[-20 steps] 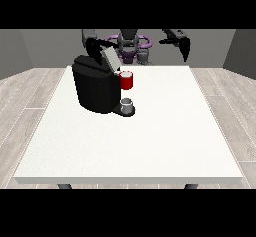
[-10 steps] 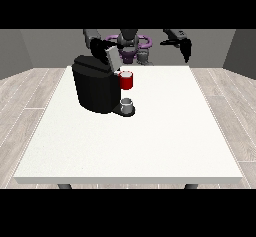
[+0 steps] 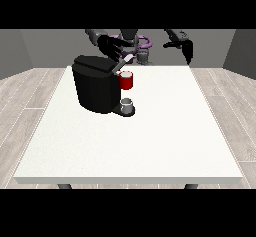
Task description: Insert the coffee pod into the coffee machine and close the lid
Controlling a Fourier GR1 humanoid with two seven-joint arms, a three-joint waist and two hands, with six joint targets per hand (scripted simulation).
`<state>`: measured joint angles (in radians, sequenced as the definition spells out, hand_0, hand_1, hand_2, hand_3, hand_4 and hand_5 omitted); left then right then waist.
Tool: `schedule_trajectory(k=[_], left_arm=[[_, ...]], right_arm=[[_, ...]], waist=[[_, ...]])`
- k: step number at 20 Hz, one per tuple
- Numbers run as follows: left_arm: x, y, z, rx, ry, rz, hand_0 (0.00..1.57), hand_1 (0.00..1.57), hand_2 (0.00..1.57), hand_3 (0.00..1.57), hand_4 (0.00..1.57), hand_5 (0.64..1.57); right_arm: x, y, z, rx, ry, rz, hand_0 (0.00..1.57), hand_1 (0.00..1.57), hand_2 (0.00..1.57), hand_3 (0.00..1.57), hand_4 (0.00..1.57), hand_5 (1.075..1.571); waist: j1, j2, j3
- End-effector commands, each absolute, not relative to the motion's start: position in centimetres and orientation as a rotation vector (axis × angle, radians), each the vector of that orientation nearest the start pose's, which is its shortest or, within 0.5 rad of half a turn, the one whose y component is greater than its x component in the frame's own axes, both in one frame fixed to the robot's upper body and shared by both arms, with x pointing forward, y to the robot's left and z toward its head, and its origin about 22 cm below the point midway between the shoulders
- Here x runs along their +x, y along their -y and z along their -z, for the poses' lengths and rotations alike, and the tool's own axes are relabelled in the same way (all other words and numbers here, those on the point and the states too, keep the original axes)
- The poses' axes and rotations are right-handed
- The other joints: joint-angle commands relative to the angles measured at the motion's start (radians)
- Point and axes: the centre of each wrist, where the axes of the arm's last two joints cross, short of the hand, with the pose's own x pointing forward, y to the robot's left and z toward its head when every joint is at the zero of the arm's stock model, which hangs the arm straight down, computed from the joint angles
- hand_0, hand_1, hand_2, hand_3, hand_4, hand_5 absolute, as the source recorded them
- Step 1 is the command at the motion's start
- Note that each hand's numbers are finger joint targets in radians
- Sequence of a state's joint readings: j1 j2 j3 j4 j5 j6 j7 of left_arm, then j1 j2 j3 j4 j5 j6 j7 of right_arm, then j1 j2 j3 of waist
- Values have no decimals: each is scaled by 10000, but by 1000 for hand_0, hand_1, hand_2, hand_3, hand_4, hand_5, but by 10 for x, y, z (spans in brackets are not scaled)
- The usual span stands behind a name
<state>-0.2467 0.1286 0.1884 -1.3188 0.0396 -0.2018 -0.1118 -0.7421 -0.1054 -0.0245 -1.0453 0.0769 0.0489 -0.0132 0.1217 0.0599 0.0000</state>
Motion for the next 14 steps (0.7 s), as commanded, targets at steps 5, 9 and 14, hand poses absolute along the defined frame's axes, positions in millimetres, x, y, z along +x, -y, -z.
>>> schedule_trajectory(k=[5,9,14], left_arm=[[291,-264,-4,-708,17090,1343,0,0,0,0,196,1571],[303,-251,-36,-1142,18086,1843,0,0,0,0,165,1571],[305,-244,-33,-1243,17735,1350,0,0,0,0,192,1571]], right_arm=[[401,161,-100,23,17453,-4789,0,0,0,0,141,1571],[420,181,-126,-682,18328,-4003,0,0,0,0,73,1571],[399,140,-94,1070,18293,-4674,0,0,0,0,132,1571]], waist=[[45,-244,-1],[596,390,1],[108,-221,2]])
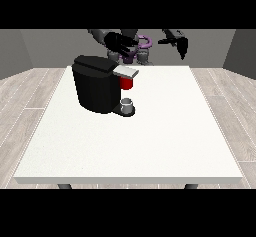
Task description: Insert the coffee pod into the coffee machine and close the lid
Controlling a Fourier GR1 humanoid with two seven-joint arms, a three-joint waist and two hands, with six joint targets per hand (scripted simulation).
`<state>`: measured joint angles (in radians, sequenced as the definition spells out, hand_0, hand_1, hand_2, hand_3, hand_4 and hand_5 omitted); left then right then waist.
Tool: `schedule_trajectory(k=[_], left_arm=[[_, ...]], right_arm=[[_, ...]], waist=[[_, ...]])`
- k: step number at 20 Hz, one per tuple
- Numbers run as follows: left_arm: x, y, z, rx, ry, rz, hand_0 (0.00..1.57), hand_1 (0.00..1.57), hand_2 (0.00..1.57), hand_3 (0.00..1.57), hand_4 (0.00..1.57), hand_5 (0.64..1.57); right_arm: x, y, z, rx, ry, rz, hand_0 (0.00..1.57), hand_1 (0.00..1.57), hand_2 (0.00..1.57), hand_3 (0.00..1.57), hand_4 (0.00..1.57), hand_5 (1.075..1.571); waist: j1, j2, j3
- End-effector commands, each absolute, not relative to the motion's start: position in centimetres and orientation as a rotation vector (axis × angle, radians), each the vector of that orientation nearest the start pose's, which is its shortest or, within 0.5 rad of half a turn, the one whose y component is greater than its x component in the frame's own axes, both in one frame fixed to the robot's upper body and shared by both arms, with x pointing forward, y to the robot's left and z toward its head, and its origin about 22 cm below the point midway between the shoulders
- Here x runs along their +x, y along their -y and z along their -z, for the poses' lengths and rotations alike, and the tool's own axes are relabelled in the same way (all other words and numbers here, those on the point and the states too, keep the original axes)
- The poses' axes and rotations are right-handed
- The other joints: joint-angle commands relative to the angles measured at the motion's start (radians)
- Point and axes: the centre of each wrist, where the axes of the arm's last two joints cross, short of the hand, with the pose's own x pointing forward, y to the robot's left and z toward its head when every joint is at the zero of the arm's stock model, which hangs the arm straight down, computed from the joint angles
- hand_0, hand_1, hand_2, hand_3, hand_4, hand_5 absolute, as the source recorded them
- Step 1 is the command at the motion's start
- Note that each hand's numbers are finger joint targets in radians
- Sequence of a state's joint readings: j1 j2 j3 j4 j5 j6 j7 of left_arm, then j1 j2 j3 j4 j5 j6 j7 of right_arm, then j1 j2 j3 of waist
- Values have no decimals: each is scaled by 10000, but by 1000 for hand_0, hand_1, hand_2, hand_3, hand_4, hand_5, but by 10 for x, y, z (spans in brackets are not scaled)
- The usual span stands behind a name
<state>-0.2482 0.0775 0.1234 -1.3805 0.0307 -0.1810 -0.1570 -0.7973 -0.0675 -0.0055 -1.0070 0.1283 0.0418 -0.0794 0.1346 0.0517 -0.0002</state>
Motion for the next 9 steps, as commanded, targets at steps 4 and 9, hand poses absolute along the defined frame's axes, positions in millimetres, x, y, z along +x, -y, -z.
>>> schedule_trajectory(k=[4,9], left_arm=[[289,-259,1,-732,17111,835,0,0,0,0,192,1571],[268,-263,22,-397,16565,441,0,0,0,0,192,1571]], right_arm=[[367,131,-55,2413,18240,-4420,0,0,0,0,275,1571],[329,154,-2,2620,17037,-2556,0,0,0,0,157,1571]], waist=[[-678,-776,2],[-1137,-1492,4]])
